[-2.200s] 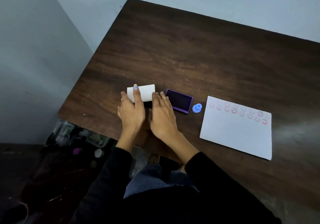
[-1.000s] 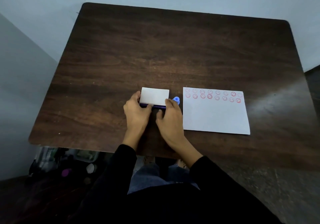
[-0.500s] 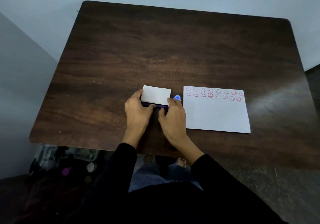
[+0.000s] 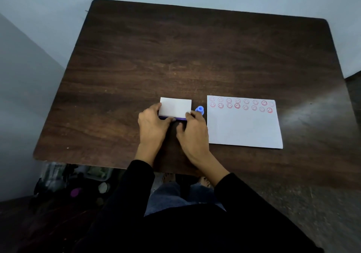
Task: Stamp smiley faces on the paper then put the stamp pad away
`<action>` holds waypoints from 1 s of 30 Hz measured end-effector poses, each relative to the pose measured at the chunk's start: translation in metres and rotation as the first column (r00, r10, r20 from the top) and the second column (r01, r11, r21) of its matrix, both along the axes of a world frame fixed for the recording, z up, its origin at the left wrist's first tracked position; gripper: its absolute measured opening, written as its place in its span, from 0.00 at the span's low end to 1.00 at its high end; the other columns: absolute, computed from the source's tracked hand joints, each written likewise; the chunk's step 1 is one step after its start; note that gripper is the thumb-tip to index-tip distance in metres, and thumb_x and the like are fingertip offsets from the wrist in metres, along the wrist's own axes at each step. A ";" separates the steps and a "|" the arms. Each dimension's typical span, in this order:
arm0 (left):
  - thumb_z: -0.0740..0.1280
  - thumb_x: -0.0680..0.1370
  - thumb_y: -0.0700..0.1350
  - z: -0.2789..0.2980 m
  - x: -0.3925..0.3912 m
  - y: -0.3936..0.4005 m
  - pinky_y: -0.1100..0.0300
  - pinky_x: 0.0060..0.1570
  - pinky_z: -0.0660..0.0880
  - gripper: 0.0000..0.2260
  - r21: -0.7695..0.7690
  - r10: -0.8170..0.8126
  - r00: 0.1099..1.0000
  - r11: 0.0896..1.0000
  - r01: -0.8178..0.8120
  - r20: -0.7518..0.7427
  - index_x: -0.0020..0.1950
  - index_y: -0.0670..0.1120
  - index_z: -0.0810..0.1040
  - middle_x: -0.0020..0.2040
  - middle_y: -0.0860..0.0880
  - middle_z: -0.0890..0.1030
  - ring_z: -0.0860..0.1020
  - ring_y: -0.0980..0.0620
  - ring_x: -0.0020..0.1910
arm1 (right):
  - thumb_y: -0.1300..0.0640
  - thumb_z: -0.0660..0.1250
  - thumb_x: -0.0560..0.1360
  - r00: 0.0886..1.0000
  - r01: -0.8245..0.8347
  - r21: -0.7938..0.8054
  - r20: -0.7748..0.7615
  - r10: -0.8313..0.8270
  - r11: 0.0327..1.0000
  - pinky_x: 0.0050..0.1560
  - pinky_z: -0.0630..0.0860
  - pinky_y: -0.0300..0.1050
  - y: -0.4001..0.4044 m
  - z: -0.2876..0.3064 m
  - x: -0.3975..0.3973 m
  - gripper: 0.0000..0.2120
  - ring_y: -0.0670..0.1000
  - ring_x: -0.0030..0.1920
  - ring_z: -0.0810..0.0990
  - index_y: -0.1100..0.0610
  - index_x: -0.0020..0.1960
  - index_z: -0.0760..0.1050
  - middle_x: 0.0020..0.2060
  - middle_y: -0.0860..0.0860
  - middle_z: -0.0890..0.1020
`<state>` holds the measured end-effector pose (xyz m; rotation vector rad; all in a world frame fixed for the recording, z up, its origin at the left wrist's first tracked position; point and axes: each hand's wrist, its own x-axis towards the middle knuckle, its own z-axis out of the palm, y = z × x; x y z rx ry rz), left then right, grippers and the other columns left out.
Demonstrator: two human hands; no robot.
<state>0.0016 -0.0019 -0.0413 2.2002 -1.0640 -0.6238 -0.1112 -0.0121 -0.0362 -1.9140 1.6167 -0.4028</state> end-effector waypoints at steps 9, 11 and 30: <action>0.78 0.63 0.44 0.000 -0.003 0.001 0.48 0.57 0.75 0.27 0.004 -0.009 1.000 1.000 0.009 0.003 0.60 0.41 0.78 0.55 0.41 0.83 0.79 0.41 0.55 | 0.63 0.62 0.72 0.995 0.073 -0.147 0.080 -0.061 0.986 0.59 0.74 0.52 -0.001 0.002 -0.004 0.19 0.57 0.62 0.70 0.61 0.63 0.69 0.62 0.59 0.70; 0.78 0.63 0.44 0.000 -0.004 0.001 0.49 0.57 0.75 0.28 0.003 -0.010 1.000 1.000 0.010 0.008 0.61 0.42 0.77 0.55 0.41 0.83 0.79 0.41 0.56 | 0.66 0.63 0.71 0.989 0.125 -0.205 0.104 -0.106 0.971 0.60 0.72 0.52 -0.008 0.003 -0.009 0.20 0.58 0.60 0.71 0.61 0.62 0.69 0.61 0.59 0.71; 0.77 0.64 0.43 0.003 -0.008 0.000 0.53 0.64 0.68 0.35 0.061 -0.050 0.997 0.997 0.046 0.066 0.69 0.43 0.69 0.64 0.43 0.77 0.73 0.43 0.64 | 0.64 0.65 0.71 0.982 0.125 -0.161 0.160 -0.099 0.979 0.55 0.72 0.45 -0.027 -0.008 -0.033 0.20 0.54 0.58 0.74 0.56 0.63 0.72 0.56 0.54 0.79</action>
